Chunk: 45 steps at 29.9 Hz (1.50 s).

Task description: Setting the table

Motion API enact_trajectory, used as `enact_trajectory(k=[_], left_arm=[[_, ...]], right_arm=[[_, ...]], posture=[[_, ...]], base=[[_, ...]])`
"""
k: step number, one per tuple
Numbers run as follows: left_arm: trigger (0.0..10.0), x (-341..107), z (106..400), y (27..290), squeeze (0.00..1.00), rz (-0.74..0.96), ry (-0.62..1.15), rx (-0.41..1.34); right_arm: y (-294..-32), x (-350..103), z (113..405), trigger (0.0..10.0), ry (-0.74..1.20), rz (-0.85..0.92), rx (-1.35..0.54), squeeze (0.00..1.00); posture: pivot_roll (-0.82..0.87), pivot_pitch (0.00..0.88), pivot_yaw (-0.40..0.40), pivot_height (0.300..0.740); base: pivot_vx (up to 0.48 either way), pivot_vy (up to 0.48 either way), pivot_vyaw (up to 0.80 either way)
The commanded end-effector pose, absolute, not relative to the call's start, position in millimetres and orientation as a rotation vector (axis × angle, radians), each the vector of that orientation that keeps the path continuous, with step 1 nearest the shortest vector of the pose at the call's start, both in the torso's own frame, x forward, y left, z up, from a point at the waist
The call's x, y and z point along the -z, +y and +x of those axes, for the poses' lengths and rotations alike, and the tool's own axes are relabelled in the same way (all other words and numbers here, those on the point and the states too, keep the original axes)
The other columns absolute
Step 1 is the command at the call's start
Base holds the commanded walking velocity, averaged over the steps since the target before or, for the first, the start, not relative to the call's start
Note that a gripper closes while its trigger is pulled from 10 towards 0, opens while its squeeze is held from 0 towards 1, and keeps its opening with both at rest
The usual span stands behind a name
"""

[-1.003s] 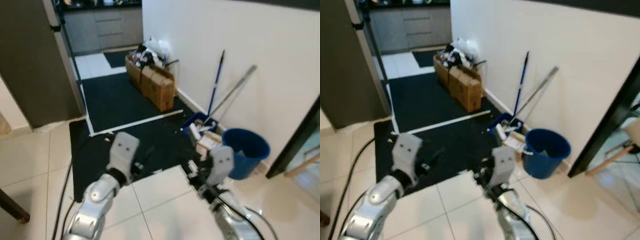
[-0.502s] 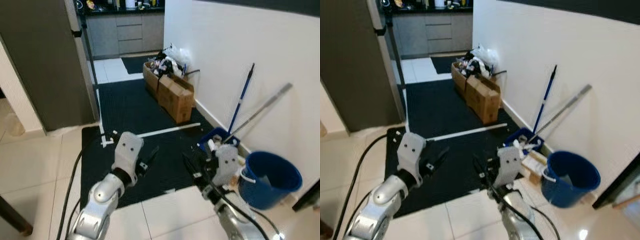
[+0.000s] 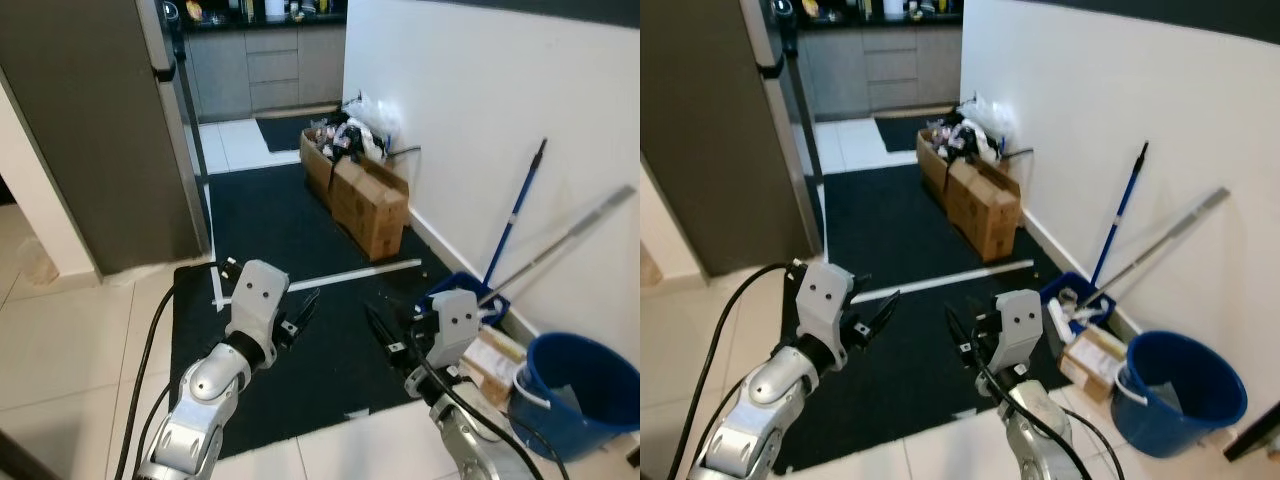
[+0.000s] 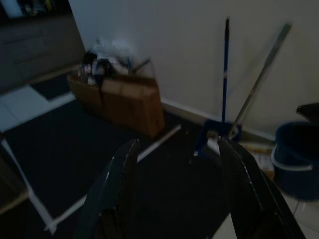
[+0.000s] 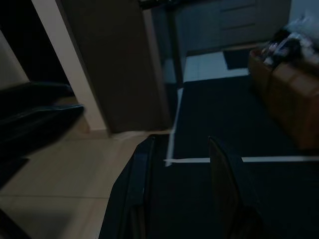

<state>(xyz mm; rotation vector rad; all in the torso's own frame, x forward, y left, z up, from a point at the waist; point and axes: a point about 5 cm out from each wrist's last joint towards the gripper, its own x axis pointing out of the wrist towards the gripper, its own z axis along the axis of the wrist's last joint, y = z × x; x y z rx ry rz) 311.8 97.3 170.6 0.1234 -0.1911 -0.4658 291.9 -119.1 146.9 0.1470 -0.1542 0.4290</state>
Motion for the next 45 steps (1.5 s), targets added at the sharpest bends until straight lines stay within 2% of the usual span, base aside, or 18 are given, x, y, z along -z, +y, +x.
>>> enact_trajectory(k=[1,9,20,36,45], left_arm=[[10.0,-167,312,98,0.00,0.126,-0.174,0.463],[10.0,-164,312,99,0.00,0.107,-0.143,0.446],[10.0,-160,313,100,0.00,0.078,-0.081,0.439],[10.0,-138,309,114,0.00,0.102,0.045,0.376],[10.0,-137,310,115,0.00,0.106,0.051,0.368]], right_arm=[[-119,-144,291,10.0,-0.141,0.154,-0.436,0.00],[-119,-144,290,10.0,-0.141,0.155,-0.436,0.00],[-118,-144,290,10.0,-0.142,0.148,-0.444,0.00],[-119,-144,289,10.0,-0.141,0.167,-0.434,0.00],[-125,-146,293,10.0,-0.144,0.161,-0.394,0.00]], posture=[[-0.04,0.019,0.108,0.740],[-0.04,0.019,0.108,0.740],[-0.04,0.024,0.109,0.740],[-0.03,0.031,0.113,0.740],[-0.04,0.030,0.115,0.740]], base=[[0.461,0.000,0.00],[0.410,0.000,0.00],[0.000,0.000,0.00],[0.000,0.000,0.74],[0.000,0.000,0.80]])
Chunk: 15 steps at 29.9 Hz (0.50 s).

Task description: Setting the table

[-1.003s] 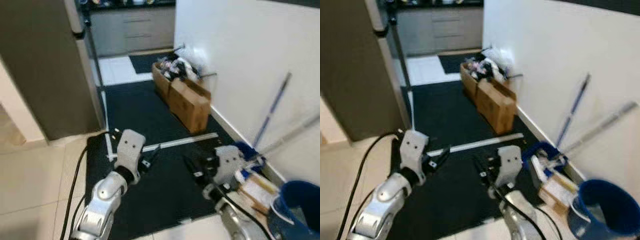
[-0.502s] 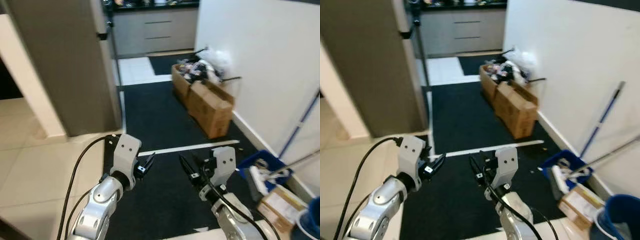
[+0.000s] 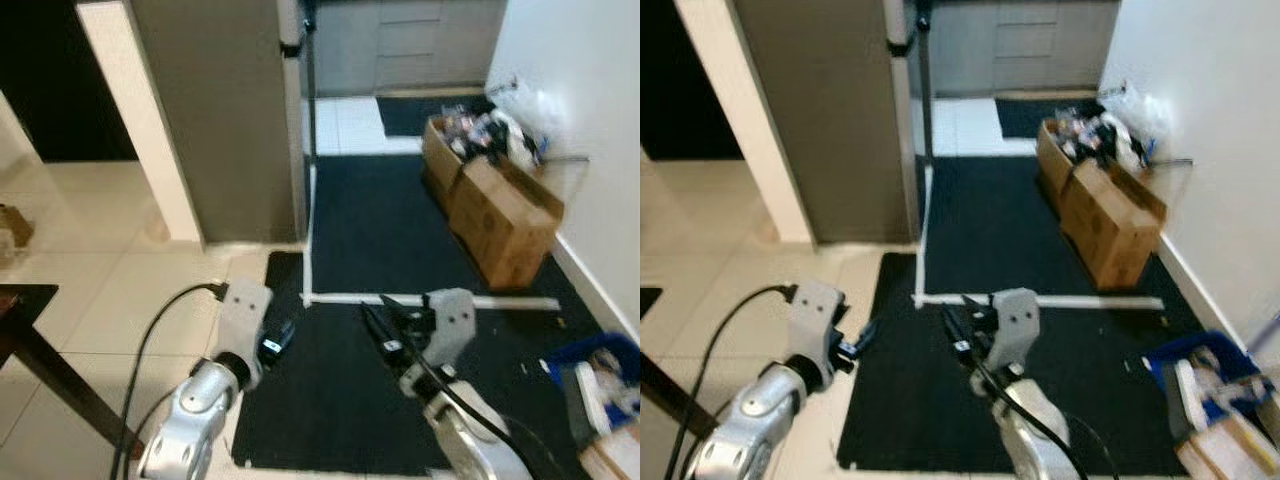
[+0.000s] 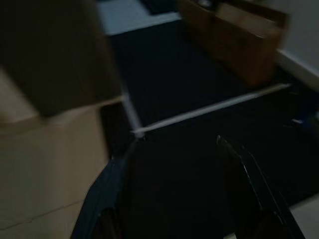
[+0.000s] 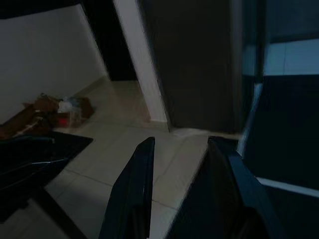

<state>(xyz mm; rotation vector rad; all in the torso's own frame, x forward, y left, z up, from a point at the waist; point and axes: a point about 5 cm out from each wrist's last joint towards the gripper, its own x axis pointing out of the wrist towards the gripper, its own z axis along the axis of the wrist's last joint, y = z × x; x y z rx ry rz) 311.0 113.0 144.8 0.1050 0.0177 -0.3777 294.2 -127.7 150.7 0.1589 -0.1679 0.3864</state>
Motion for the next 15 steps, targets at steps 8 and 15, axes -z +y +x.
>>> enact_trajectory(k=[8,15], left_arm=[[10.0,-137.1,310.4,114.9,0.00,0.108,0.059,0.360],[10.0,-137.6,312.7,114.8,0.00,0.113,0.061,0.353]], right_arm=[[-125.2,-145.1,292.3,10.0,-0.142,0.160,-0.389,0.00],[-125.0,-145.6,292.6,10.0,-0.145,0.158,-0.391,0.00]], posture=[[-0.04,0.029,0.117,0.740],[-0.04,0.024,0.118,0.740]], base=[[0.000,0.000,0.80],[0.000,0.000,0.80]])
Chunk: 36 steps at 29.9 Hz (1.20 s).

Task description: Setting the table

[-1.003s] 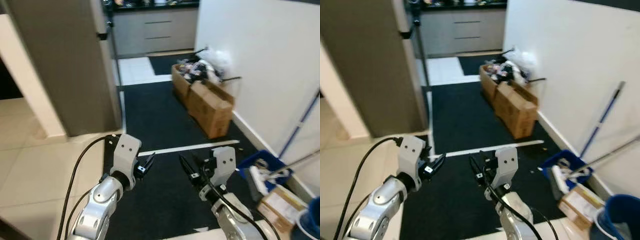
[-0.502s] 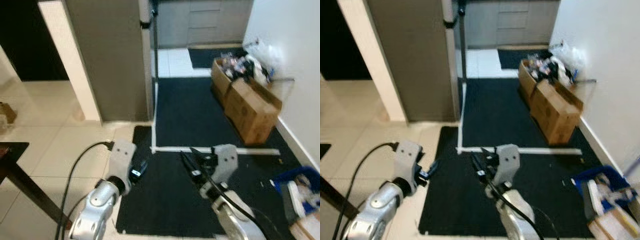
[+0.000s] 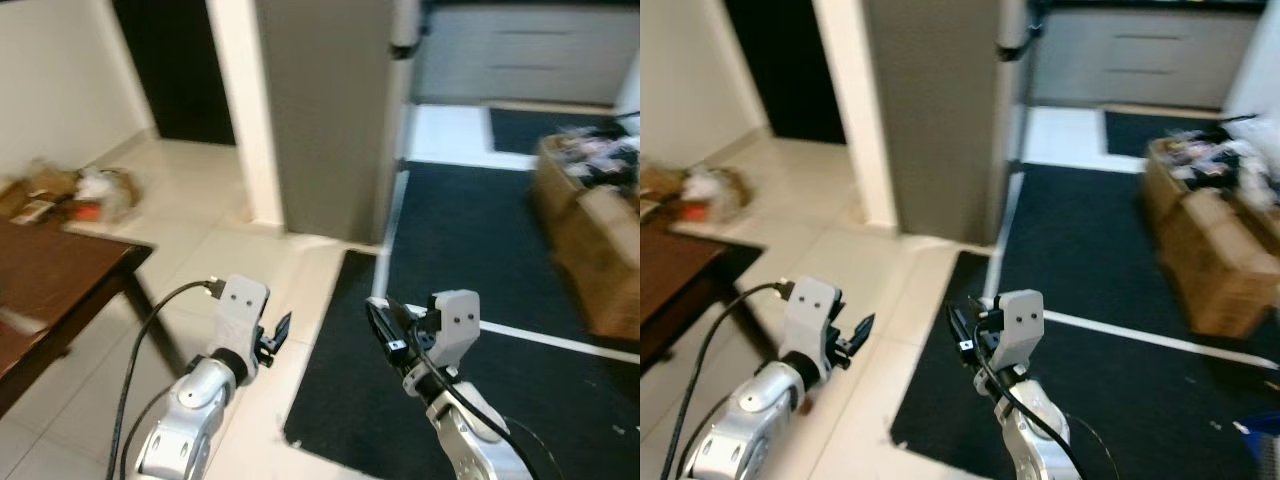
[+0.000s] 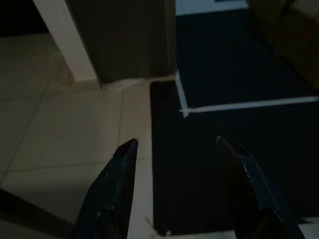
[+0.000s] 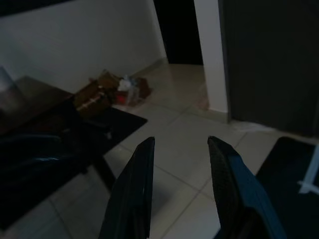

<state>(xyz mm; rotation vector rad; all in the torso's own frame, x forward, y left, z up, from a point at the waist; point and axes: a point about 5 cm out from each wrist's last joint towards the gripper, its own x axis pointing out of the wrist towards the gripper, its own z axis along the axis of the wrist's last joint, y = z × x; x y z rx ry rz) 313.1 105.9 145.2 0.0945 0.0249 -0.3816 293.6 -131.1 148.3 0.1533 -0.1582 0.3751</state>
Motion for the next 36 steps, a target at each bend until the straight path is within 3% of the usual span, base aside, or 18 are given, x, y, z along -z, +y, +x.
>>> enact_trajectory(k=[1,36], left_arm=[[10.0,-138,313,115,0.00,0.114,0.061,0.352],[10.0,-142,324,126,0.00,0.116,0.047,0.231]], right_arm=[[-125,-146,293,10.0,-0.145,0.158,-0.392,0.00],[-124,-149,292,10.0,-0.152,0.153,-0.416,0.00]], posture=[[-0.04,0.024,0.118,0.740],[-0.05,0.021,0.112,0.740]], base=[[0.000,0.000,0.80],[0.000,0.000,0.80]])
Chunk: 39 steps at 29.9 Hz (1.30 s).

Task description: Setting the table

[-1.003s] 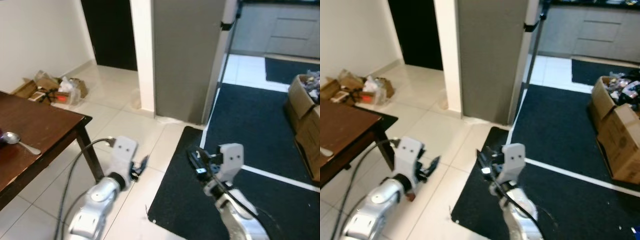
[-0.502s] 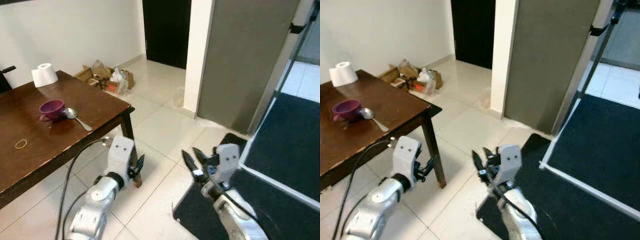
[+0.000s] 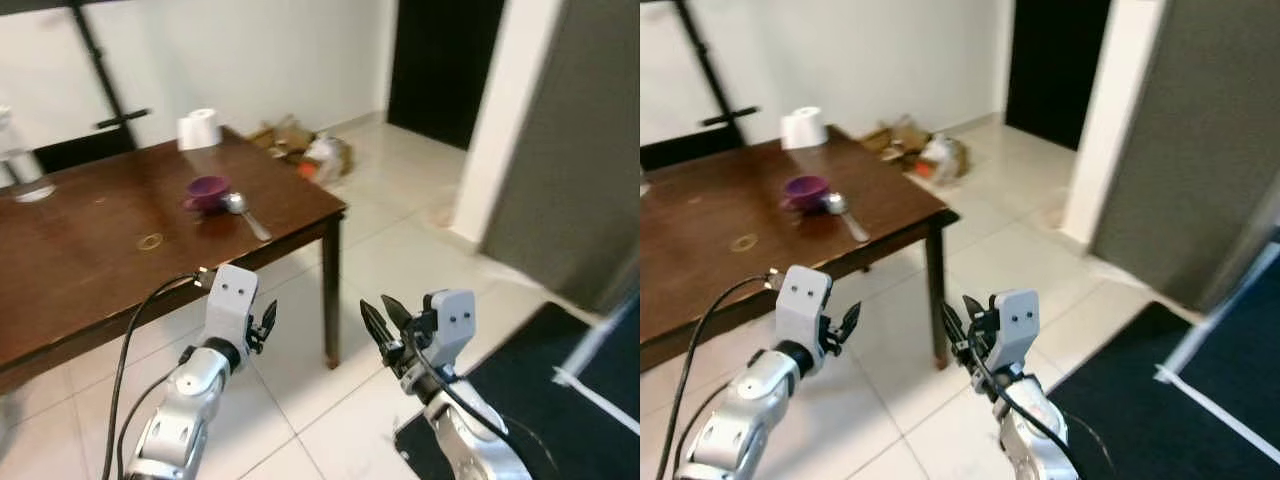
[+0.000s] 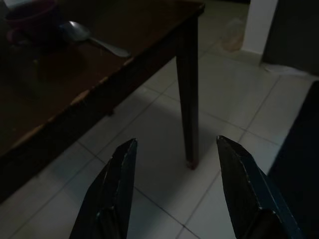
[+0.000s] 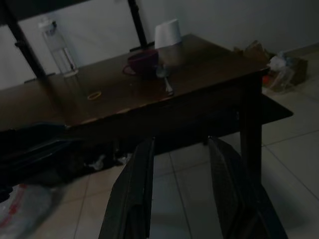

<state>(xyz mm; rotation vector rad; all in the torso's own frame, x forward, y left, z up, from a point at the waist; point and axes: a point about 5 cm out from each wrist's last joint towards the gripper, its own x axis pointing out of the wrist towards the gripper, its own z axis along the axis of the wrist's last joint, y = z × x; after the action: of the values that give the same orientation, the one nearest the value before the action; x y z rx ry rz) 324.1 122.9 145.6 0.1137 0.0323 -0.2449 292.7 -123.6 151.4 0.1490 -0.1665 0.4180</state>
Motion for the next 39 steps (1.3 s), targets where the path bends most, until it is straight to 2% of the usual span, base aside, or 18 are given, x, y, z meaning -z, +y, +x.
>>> enact_trajectory(k=[1,16,20,39], left_arm=[[10.0,-142,324,126,0.00,0.114,0.047,0.226],[10.0,-137,322,126,0.00,0.086,0.039,0.180],[10.0,-140,325,124,0.00,0.096,0.017,0.183],[10.0,-145,331,122,0.00,0.125,-0.020,0.192]], right_arm=[[-124,-148,292,10.0,-0.151,0.153,-0.415,0.00],[-130,-148,292,10.0,-0.135,0.132,-0.412,0.00],[-135,-150,295,10.0,-0.142,0.148,-0.358,0.00],[-147,-156,299,10.0,-0.181,0.183,-0.269,0.00]], posture=[[-0.05,0.023,0.109,0.740],[-0.05,0.030,0.078,0.740],[-0.05,0.029,0.079,0.740],[-0.06,0.027,0.091,0.740]], base=[[0.000,0.000,0.80],[0.000,0.000,0.80],[0.000,0.000,0.00],[0.456,0.000,0.00]])
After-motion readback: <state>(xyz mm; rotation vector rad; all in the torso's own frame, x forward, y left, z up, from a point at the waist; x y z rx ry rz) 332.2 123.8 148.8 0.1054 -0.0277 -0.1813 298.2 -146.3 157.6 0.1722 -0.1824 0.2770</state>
